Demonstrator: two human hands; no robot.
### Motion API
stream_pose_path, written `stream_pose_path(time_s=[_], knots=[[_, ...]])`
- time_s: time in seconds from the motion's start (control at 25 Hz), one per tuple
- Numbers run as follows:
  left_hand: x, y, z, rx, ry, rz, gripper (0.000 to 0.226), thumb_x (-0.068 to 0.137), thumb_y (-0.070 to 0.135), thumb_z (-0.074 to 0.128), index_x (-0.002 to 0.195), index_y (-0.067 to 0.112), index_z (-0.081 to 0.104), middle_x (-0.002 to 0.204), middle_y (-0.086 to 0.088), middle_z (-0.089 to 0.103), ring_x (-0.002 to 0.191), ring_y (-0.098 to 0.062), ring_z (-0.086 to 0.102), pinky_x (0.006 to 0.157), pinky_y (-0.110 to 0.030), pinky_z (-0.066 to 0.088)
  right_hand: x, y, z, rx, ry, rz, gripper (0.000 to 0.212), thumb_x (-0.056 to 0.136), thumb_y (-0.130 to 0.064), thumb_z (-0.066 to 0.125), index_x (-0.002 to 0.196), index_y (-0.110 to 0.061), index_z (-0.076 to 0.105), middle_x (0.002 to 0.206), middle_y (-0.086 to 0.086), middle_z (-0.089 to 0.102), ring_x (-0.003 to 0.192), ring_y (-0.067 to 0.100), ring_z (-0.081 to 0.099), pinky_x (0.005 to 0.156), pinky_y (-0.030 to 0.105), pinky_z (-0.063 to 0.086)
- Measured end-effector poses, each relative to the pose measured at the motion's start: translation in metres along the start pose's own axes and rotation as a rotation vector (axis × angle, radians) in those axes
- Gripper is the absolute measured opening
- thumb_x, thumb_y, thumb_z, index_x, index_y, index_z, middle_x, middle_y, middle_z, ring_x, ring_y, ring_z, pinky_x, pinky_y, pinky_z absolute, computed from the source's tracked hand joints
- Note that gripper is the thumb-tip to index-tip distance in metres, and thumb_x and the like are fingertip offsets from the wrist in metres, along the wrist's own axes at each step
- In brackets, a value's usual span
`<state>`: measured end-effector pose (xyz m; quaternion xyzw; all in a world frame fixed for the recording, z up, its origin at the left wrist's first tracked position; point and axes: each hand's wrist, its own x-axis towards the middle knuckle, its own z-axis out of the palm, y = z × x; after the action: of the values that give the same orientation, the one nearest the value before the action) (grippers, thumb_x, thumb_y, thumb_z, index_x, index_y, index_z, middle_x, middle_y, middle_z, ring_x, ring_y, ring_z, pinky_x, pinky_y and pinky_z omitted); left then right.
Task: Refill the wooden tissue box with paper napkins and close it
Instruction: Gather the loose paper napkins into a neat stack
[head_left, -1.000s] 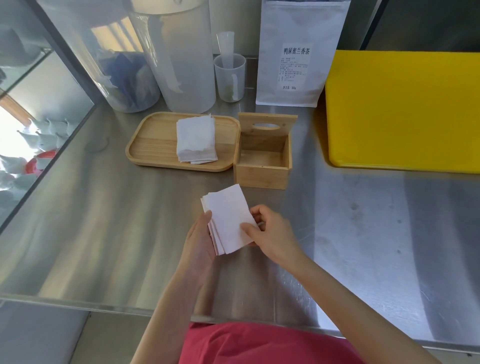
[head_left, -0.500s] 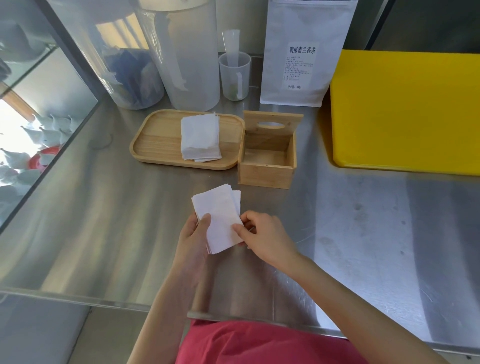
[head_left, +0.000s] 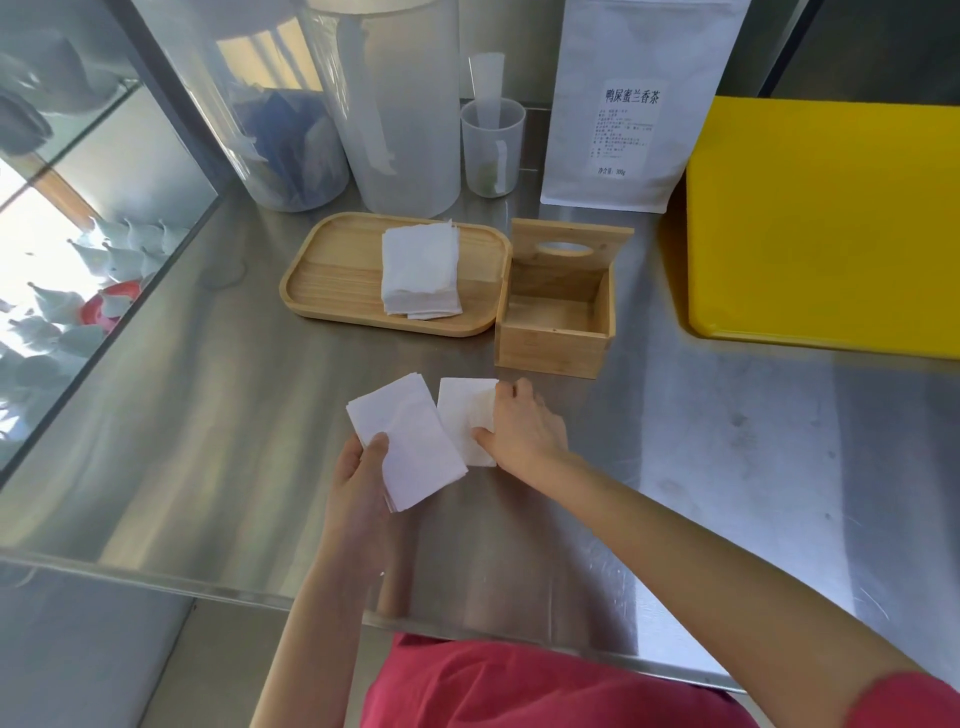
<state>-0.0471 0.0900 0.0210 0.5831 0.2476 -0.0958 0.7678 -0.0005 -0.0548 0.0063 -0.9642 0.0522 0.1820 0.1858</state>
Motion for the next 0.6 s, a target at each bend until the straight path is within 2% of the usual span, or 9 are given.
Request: stream_pose_path(time_s=[0.16,0.28,0.36,0.48,0.6], knots=[[0.002,-0.002,-0.003,0.015,0.0,-0.006,0.024,0.097,0.014,0.038,0.116,0.011,0.052,0.097,-0.003,0.062,0.081,-0.015,0.059,0.064,-0.027,0.044,0.009,-0.01,0.003,-0.033,0.013,0.024,0.045,0.09,-0.016,0.054,0.128,0.0,0.036,0.13,0.018,0.045,0.118,0.033,0.049,0.087,0.038,0.046],[0.002,0.0,-0.002,0.013,-0.019,-0.012,0.023,0.097,0.014,0.038,0.116,0.011,0.051,0.096,-0.003,0.062,0.081,-0.015,0.059,0.063,-0.026,0.045,0.006,-0.015,0.01,0.027,0.062,0.02,0.03,0.093,-0.005,0.045,0.122,0.0,0.04,0.127,0.019,0.054,0.114,0.036,0.055,0.085,0.04,0.046],[0.002,0.0,-0.002,0.011,-0.01,-0.013,0.025,0.097,0.014,0.038,0.118,0.01,0.051,0.095,-0.003,0.062,0.081,-0.015,0.059,0.064,-0.027,0.044,0.003,-0.012,0.012,0.085,0.07,0.014,0.03,0.092,-0.004,0.043,0.122,-0.001,0.039,0.125,0.019,0.056,0.113,0.037,0.056,0.085,0.041,0.047],[0.003,-0.002,-0.004,-0.001,-0.014,-0.022,0.027,0.097,0.014,0.039,0.121,0.009,0.05,0.095,-0.002,0.062,0.082,-0.016,0.059,0.064,-0.028,0.045,-0.001,0.001,0.007,0.355,0.051,0.03,0.036,0.089,-0.004,0.047,0.124,-0.007,0.04,0.123,0.016,0.056,0.11,0.033,0.055,0.086,0.038,0.047],[0.004,-0.004,-0.003,0.004,-0.023,-0.044,0.027,0.096,0.014,0.04,0.121,0.008,0.05,0.099,-0.006,0.062,0.083,-0.018,0.059,0.066,-0.03,0.046,-0.007,0.02,-0.007,0.619,0.074,0.036,0.036,0.085,-0.003,0.054,0.12,-0.012,0.047,0.114,0.007,0.057,0.099,0.02,0.054,0.071,0.023,0.045]])
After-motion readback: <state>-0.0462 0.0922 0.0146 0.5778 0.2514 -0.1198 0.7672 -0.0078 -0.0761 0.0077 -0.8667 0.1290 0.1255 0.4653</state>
